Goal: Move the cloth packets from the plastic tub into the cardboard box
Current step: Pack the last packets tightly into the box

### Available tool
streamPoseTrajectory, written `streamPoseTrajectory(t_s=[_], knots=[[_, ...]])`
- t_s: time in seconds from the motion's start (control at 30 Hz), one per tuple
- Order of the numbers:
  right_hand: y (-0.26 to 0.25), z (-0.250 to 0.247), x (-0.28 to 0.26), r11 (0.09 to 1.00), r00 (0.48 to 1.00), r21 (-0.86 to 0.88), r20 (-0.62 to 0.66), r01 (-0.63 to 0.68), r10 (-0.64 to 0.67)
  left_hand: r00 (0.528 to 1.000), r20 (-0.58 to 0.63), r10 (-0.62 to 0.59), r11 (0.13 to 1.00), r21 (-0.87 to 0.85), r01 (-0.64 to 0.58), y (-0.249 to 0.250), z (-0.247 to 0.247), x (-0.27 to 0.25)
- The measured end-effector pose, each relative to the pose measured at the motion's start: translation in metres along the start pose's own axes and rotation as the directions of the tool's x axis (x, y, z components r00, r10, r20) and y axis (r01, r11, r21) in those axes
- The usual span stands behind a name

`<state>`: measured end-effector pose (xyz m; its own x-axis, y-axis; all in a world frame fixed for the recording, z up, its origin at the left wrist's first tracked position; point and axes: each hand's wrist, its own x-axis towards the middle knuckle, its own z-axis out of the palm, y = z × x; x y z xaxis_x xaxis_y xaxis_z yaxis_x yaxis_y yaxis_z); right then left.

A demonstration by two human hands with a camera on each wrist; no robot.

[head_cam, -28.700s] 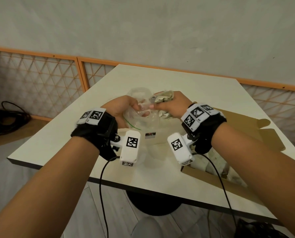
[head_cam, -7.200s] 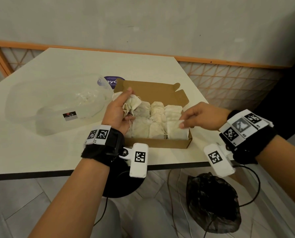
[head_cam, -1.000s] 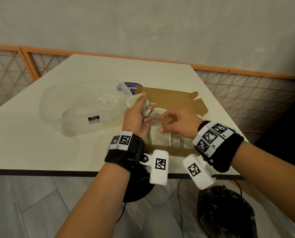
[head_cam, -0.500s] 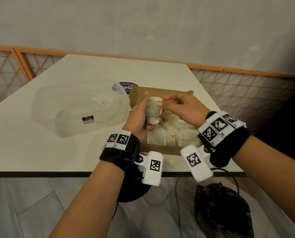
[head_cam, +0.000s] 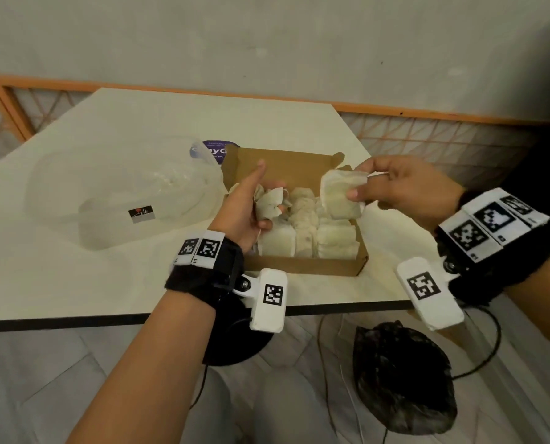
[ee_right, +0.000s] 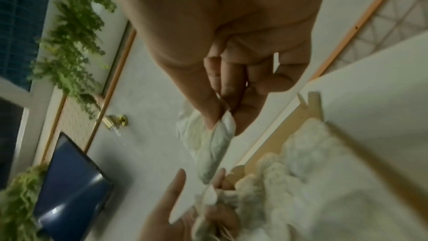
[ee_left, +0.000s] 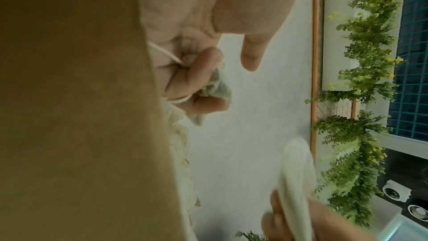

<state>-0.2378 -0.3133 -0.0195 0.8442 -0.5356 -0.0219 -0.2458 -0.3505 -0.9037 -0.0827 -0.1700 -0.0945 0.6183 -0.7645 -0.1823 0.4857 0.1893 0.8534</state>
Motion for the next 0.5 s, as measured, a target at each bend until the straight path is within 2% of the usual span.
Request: streamPoseTrajectory(t_s=[0.13,0.23,0.3,0.4,0.43,0.5], knots=[[0.033,0.002,-0.017,0.987,0.995,-0.141,0.063,-0.071,0.081,1.0,-0.008,-0.007,1.0,-0.01,0.007,-0.001,-0.001,0.001],[0.053,0.012,-0.022,0.979,0.995,-0.192,0.048,-0.072,0.082,1.0,-0.018,-0.002,1.0,-0.012,0.002,-0.001,0.0,0.001],[0.059,0.019,-0.024,0.938,0.999,-0.345,-0.034,-0.025,0.015,1.0,-0.025,-0.001,1.0,-0.006,0.001,-0.001,0.0,0.001],[0.06,0.029,-0.025,0.802,0.987,-0.595,-0.103,0.038,-0.123,0.999,-0.036,-0.007,1.0,-0.001,0.007,0.0,0.0,0.0],[0.06,0.032,-0.025,0.784,0.984,-0.62,-0.113,0.036,-0.135,0.999,-0.04,-0.008,1.0,-0.004,0.007,0.0,0.0,0.0],[0.061,0.032,-0.025,0.804,0.977,-0.593,-0.145,0.039,-0.155,0.999,-0.046,-0.011,1.0,-0.017,0.01,-0.001,0.0,0.001]])
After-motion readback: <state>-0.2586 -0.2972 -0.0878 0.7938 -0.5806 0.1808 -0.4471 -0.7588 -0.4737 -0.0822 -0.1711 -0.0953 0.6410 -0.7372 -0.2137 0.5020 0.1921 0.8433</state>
